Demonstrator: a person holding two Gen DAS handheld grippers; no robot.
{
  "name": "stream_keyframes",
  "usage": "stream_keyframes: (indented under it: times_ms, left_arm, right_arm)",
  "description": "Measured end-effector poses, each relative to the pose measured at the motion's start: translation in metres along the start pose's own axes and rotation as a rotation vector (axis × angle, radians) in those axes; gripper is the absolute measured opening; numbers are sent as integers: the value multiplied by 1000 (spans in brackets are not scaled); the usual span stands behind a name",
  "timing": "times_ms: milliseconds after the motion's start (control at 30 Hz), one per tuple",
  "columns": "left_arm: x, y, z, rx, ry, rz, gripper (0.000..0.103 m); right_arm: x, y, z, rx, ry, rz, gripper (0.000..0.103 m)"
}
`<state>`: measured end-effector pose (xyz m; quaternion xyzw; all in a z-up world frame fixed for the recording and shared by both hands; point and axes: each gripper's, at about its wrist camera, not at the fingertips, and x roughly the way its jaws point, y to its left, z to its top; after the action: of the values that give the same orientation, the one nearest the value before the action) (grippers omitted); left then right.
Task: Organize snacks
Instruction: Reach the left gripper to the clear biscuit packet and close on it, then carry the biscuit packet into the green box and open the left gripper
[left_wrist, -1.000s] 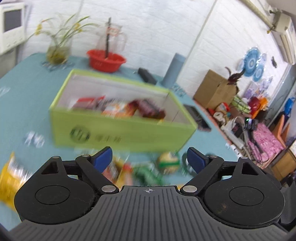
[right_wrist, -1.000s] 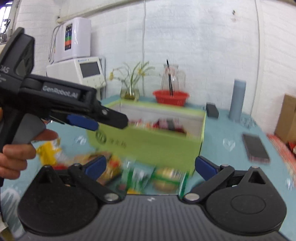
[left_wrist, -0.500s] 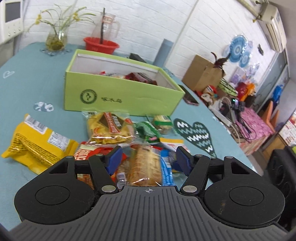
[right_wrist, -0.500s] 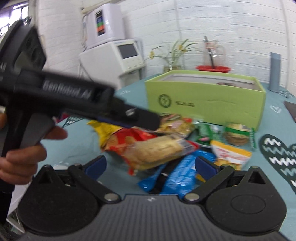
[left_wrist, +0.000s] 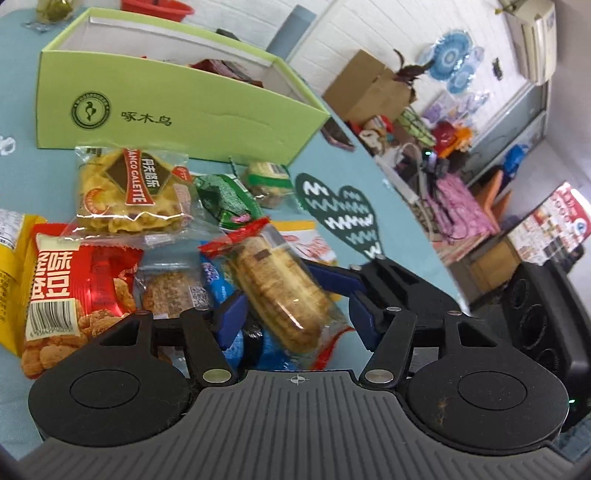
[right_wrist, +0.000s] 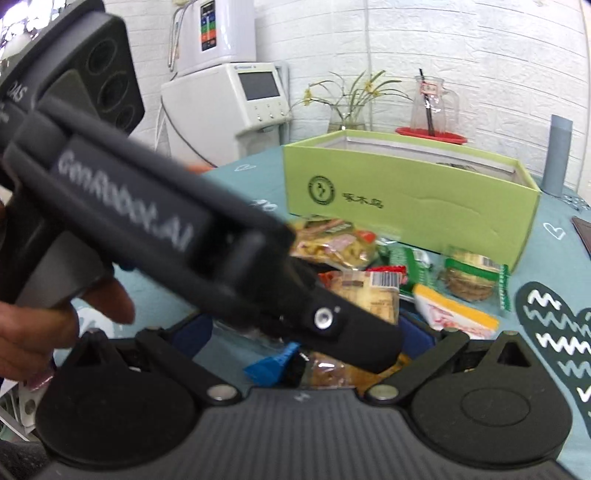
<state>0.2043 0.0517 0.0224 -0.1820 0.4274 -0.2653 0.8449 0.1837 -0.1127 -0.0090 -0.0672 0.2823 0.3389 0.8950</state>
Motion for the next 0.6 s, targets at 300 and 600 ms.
stream_keyframes:
  times_ms: [300, 600]
  left_arm:
    - [6, 3, 4, -33, -18, 17, 44]
    - [11, 7, 9, -70, -19, 13, 44]
  right_arm:
    - [-13, -18, -9, 125, -38, -1, 101]
    - [-18, -32, -6, 159, -42, -16, 62]
